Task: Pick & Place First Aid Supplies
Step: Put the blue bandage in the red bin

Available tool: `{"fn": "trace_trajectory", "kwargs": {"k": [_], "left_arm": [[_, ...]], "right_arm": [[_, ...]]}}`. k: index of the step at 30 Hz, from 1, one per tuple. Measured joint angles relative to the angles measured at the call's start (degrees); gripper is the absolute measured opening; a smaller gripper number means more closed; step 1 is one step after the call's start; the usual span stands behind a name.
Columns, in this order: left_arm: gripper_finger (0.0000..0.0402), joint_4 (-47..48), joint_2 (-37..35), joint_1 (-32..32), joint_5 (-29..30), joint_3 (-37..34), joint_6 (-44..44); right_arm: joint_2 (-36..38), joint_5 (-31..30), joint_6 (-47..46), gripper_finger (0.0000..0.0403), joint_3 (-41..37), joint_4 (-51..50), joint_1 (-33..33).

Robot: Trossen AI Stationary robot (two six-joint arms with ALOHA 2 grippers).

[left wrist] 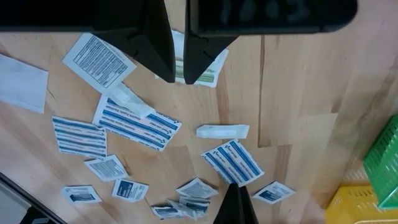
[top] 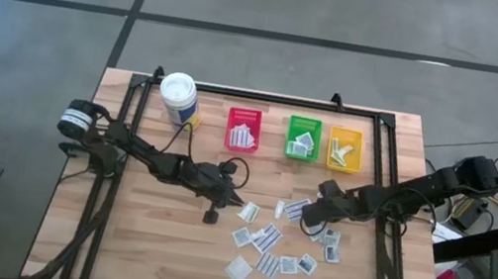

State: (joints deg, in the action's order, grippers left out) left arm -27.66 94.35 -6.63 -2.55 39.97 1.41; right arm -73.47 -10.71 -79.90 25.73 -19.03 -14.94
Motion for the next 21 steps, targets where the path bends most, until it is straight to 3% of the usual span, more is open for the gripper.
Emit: {"fn": "trace_trajectory", "kwargs": {"k": [8,21], "left_arm": [[0.0030,0.3,0.0,0.0,0.0,0.0,0.0],[0.0030,0.3,0.0,0.0,0.7,-1.1,0.3]], "right_arm": [[0.0,-0.1,-2.8,0.0120,-1.9,3.5,0.0],[0.0,0.3,-2.7,0.0046,-3.0,5.8,0.0]]}}
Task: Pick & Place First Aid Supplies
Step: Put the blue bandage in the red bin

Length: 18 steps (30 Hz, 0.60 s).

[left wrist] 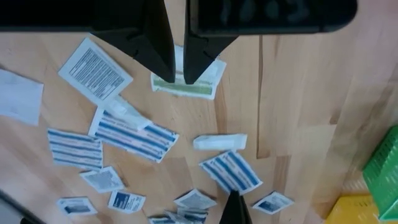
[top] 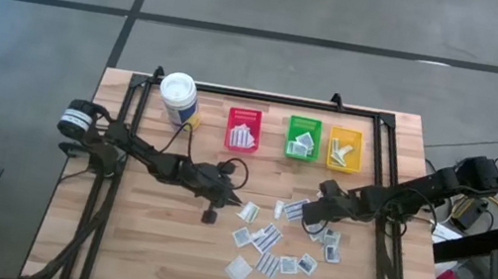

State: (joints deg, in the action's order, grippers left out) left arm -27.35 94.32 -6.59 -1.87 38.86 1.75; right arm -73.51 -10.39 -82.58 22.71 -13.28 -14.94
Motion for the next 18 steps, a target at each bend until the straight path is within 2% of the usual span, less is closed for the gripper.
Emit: {"fn": "trace_trajectory", "kwargs": {"k": [8,18], "left_arm": [[0.0030,0.0,0.0,0.0,1.0,-1.4,-0.3],[0.0030,0.5,0.0,-0.1,1.0,-1.5,-7.8]], "right_arm": [[0.0,0.2,3.0,0.0011,0.3,0.2,0.0],[0.2,1.1,9.8,0.0008,1.9,0.4,-0.1]]}}
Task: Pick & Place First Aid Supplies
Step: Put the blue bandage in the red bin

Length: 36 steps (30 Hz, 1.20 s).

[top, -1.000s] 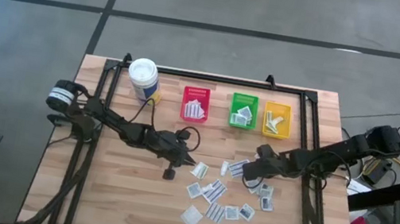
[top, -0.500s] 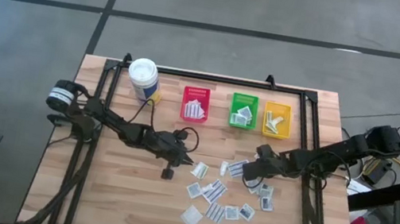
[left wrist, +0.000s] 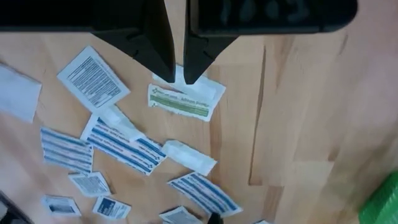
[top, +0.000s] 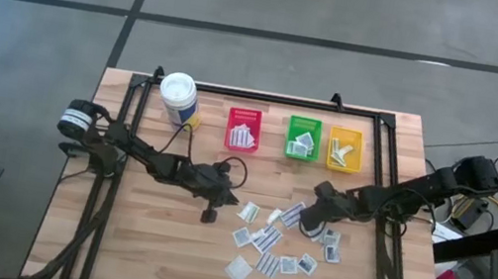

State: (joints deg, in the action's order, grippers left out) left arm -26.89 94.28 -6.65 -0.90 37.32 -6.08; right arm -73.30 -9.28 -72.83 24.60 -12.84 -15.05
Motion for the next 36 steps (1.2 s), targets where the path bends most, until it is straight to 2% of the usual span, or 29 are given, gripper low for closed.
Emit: {"fn": "trace_trajectory", "kwargs": {"k": [11,30,36], "left_arm": [[0.0030,9.1,-1.7,-0.2,-0.1,0.2,-2.9],[0.0031,9.0,-3.1,0.1,-0.1,3.6,-1.1],[0.0069,9.1,-3.1,0.7,-0.1,4.7,-1.4]], "right_arm": [[0.1,-0.5,5.9,0.0008,2.8,-0.2,0.0],[0.1,-1.7,17.9,0.0008,11.5,-0.2,0.0],[0.1,-2.8,22.8,0.0008,15.0,-0.2,0.0]]}}
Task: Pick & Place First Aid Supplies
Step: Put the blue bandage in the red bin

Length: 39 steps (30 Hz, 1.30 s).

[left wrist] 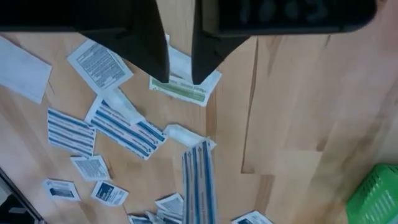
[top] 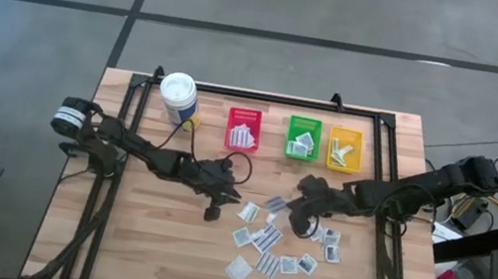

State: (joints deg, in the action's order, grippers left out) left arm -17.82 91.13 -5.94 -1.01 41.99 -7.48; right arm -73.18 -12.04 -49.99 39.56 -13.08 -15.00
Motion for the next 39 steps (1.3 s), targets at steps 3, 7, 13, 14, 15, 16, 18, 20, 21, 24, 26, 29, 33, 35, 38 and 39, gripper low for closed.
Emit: {"fn": "trace_trajectory", "kwargs": {"k": [3,7,13,14,15,16,18,20,21,24,26,29,33,35,38,39], "left_arm": [[0.0098,-0.1,0.0,0.2,0.0,0.5,-0.1],[0.0123,-0.1,0.0,0.2,-1.7,1.4,-0.6],[0.0128,-1.8,0.0,0.2,-9.5,1.9,-3.4],[0.0128,-1.8,0.0,0.2,-9.6,1.9,-3.8],[0.0128,-1.7,0.0,0.3,-9.6,1.9,-4.1],[0.0129,-1.7,0.0,0.3,-9.6,1.9,-4.2],[0.0128,-1.9,0.0,0.4,-9.6,1.9,-4.3],[0.0128,-2.1,0.0,0.4,-9.7,1.9,-4.3],[0.0128,-2.3,0.0,0.5,-10.1,1.9,-4.5],[0.0128,-4.8,-0.1,0.6,-12.9,1.9,-4.7],[0.0128,-6.7,-0.1,0.6,-15.7,1.9,-4.7],[0.0128,-8.9,-0.1,0.6,-18.1,1.9,-4.8],[0.0128,-10.2,-0.1,0.6,-18.1,1.9,-5.1],[0.0128,-11.1,-0.1,0.6,-18.0,1.9,-5.4],[0.0128,-12.6,-0.1,0.6,-17.1,1.9,-6.3],[0.0128,-13.0,-0.1,0.6,-16.9,1.9,-6.4]], "right_arm": [[0.0,-0.1,1.9,0.0008,1.5,0.1,0.0],[0.0,-0.1,5.3,0.0008,2.5,0.2,-0.4],[0.0,0.1,8.9,0.0008,2.4,2.5,-1.7],[0.0,0.2,9.5,0.0008,2.4,3.3,-2.0],[0.0,0.5,10.0,0.0008,2.4,4.2,-2.2],[0.0,0.5,10.5,0.0008,2.4,5.1,-2.4],[0.0,0.7,10.8,0.0008,2.4,6.7,-2.8],[0.0,1.8,10.9,0.0008,2.4,7.3,-3.0],[0.0,1.9,11.0,0.0008,2.4,7.7,-3.2],[0.0,2.1,11.0,0.0008,2.4,8.0,-3.8],[0.0,2.1,11.0,0.0008,2.4,8.0,-4.1],[0.0,2.1,11.0,0.0008,2.4,8.9,-4.3],[0.0,2.0,12.3,0.0008,2.4,11.4,-4.3],[0.0,2.0,13.3,0.0008,2.4,12.7,-4.3],[0.0,2.0,13.8,0.0008,2.4,13.6,-4.3],[0.0,2.0,14.0,0.0008,2.4,13.8,-4.3]]}}
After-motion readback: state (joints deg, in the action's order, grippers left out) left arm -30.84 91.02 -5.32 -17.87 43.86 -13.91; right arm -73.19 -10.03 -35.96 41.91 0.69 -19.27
